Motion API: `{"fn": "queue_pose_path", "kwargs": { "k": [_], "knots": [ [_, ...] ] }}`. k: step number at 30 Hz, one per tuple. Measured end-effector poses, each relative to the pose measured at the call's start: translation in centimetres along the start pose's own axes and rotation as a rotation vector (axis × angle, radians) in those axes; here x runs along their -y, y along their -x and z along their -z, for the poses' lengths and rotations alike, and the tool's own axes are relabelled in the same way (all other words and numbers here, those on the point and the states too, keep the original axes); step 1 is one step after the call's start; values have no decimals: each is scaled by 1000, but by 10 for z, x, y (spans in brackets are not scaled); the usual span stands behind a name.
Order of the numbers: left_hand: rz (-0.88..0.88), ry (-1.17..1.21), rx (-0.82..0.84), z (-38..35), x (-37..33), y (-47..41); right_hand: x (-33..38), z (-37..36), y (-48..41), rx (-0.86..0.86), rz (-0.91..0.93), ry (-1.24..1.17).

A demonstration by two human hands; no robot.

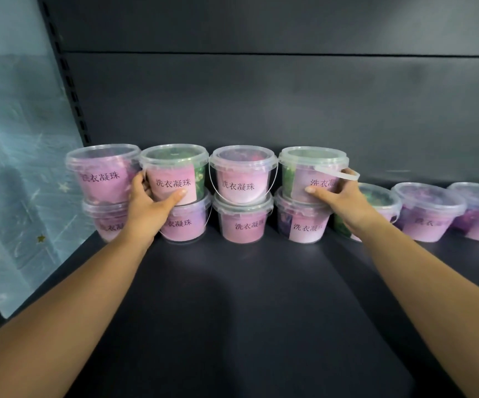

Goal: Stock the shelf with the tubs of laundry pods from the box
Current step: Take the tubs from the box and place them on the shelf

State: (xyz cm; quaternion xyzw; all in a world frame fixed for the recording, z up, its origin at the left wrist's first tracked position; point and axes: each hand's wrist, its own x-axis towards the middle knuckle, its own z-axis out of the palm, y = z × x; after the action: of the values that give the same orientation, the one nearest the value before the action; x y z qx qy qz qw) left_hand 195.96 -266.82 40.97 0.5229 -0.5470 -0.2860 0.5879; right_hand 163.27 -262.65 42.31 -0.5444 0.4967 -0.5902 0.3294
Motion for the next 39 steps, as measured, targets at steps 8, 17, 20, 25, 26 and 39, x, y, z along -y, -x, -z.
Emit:
{"fn": "queue_pose_path", "kwargs": {
  "k": [8,17,20,25,26,39],
  "knots": [
    [-27,-1,-34,-2,8,-3,-2,-3,3,-70,21,141],
    [-28,-33,-121,-8,11,10,-2,-22,14,-299,-2,373],
    [17,-45,-110,-6,2,19,6,-27,24,-338,-40,370],
    [54,220,-177,-1,-41,81,21,-7,75,-289,-76,401],
    [64,276,-158,-3,-50,100,27,3,95,-268,-75,391],
    [-149,168,1095,-176,-154,469,85,265,471,-419,-346,667]
  ]
}}
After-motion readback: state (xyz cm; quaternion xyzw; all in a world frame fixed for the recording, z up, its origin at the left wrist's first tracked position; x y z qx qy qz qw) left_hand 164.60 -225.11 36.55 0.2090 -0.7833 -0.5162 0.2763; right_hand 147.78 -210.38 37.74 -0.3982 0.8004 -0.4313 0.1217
